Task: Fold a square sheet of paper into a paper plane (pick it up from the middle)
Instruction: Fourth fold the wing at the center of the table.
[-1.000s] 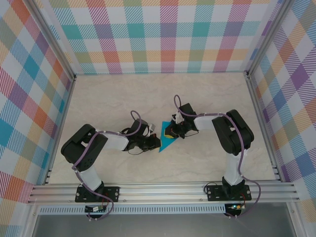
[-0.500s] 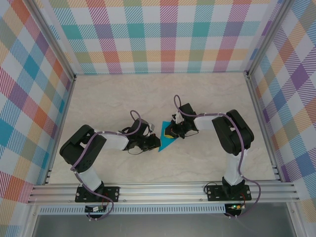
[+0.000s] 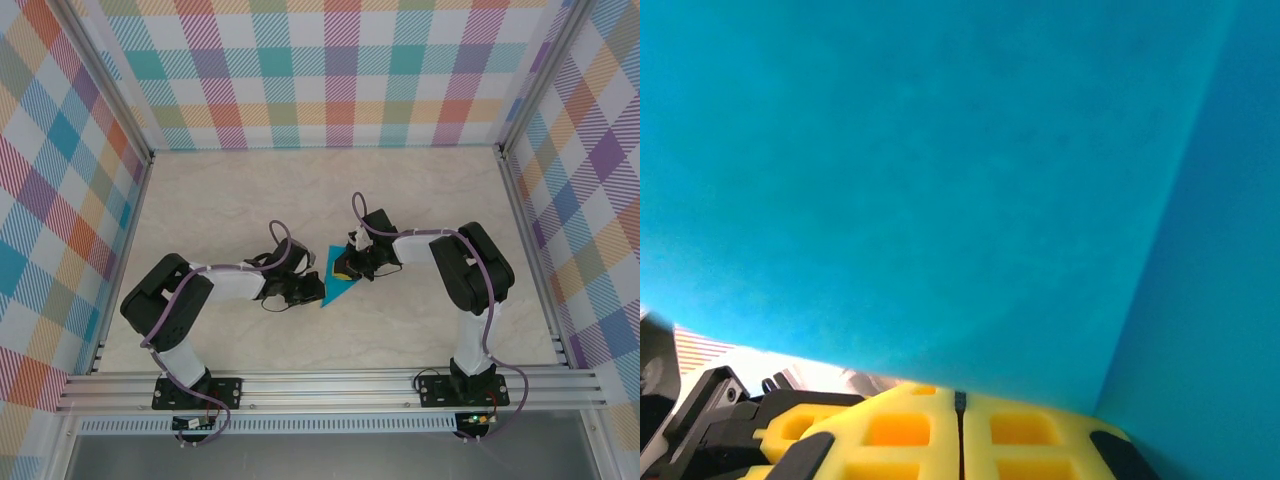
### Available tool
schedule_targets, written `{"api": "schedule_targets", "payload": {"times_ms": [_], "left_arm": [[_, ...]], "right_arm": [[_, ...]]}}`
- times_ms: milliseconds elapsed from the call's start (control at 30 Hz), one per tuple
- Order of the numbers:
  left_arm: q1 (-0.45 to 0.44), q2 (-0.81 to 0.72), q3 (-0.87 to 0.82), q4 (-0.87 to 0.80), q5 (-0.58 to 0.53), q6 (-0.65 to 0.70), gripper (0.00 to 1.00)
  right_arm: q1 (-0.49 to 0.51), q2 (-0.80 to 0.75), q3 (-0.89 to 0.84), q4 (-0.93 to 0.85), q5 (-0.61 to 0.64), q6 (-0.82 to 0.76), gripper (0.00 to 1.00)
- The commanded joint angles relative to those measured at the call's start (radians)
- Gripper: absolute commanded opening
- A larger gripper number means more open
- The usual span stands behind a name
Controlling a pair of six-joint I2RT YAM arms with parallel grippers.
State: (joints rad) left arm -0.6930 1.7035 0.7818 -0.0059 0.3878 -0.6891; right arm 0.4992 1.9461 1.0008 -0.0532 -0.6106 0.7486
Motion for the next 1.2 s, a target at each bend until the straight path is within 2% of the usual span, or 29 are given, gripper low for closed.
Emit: {"api": "schedule_targets", "payload": {"times_ms": [0,67,267,533,933,1167], "left_arm": [[-0.048,0.019,0.044,-0.227,-0.092,0.057,0.08],[-0.064,0.005,0.064,-0.258,-0.120,0.060,0.07],[-0.081,-0.075,0.088,-0.350,-0.196,0.054,0.15],[-0.083,-0.197,0.111,-0.300,-0.207,0.015,0.23],[-0.083,-0.024,0.135,-0.010,-0.043,-0.096,0.21],[-0.083,0.010,0.076,-0.021,-0.050,-0.109,0.21]], "right_arm": [[-0.006,0.039,-0.036,-0.077,0.116,-0.003,0.06],[-0.005,0.039,-0.037,-0.075,0.121,-0.004,0.06],[-0.005,0.042,-0.037,-0.081,0.124,-0.008,0.06],[-0.005,0.047,-0.042,-0.073,0.121,-0.007,0.06],[-0.005,0.059,-0.045,-0.070,0.123,-0.006,0.06],[-0.006,0.065,-0.041,-0.071,0.124,-0.005,0.06]]}}
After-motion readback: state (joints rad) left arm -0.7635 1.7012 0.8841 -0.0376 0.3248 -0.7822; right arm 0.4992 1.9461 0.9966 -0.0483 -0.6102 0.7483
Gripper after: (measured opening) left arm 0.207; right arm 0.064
